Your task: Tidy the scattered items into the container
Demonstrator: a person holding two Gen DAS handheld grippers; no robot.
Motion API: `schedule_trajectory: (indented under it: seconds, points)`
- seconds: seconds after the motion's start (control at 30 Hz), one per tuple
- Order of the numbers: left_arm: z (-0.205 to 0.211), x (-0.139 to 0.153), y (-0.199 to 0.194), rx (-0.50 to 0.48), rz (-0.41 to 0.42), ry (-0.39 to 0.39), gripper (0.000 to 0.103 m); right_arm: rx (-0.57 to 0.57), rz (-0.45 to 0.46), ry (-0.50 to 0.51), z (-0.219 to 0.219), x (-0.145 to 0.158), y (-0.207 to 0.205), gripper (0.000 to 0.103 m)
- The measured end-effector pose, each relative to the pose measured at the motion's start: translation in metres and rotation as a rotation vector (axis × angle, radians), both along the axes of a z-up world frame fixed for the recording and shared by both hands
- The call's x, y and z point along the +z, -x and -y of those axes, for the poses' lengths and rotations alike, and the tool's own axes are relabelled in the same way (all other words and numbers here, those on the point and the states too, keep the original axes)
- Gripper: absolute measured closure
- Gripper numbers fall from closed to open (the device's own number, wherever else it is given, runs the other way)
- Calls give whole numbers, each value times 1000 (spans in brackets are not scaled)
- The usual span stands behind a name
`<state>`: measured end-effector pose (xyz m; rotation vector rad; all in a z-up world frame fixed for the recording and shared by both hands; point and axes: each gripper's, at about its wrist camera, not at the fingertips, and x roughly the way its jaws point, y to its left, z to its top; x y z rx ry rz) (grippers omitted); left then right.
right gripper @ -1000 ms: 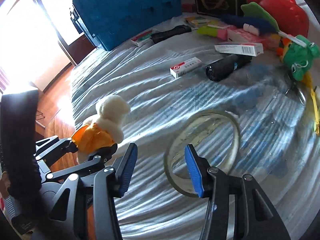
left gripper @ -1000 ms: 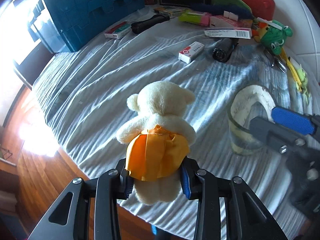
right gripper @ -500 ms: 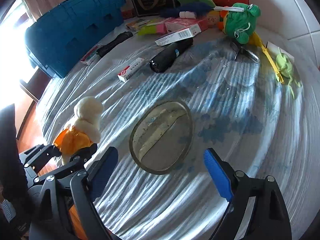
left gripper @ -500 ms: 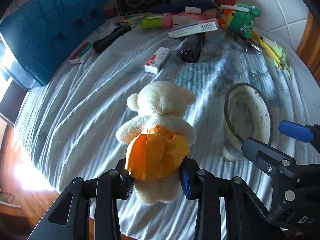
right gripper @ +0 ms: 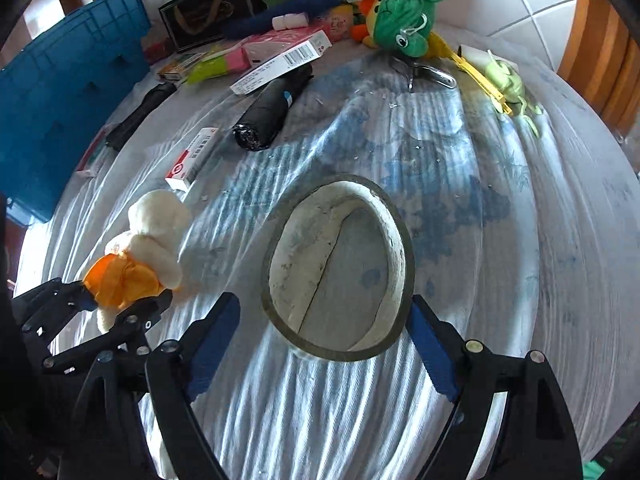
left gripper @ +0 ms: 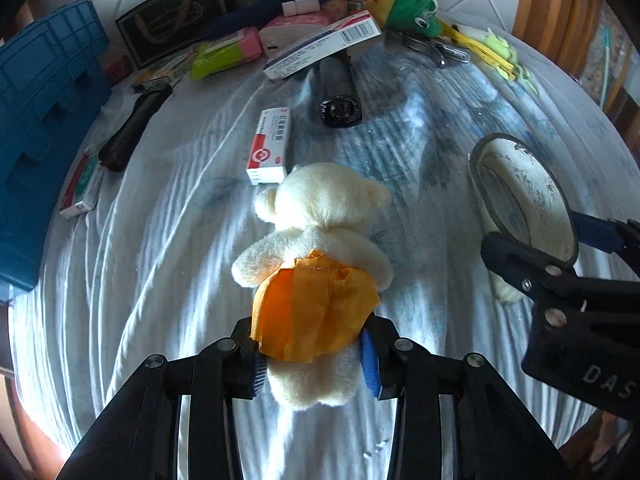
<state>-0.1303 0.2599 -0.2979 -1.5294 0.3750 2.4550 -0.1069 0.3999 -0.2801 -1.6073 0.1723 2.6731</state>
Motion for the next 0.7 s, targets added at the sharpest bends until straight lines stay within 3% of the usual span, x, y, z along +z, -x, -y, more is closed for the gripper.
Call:
schedule_trajectory:
  seconds: [0.1,0.2,0.33,0.7]
  points:
    - [-10,-4,5,-34,-13,-5,66,-61,6,14,-6,-9,7,20]
    - [-19,-4,6,-57,-45,5,66,-75,7,28,-7,-19,9,30]
    - [-20,-1,7,-57,-50,-4,67,-89,-14,27,-10,-19,5,32]
    - [5,50,13,47,-137,-24,67,-9,-94,35,-5,27,10,36]
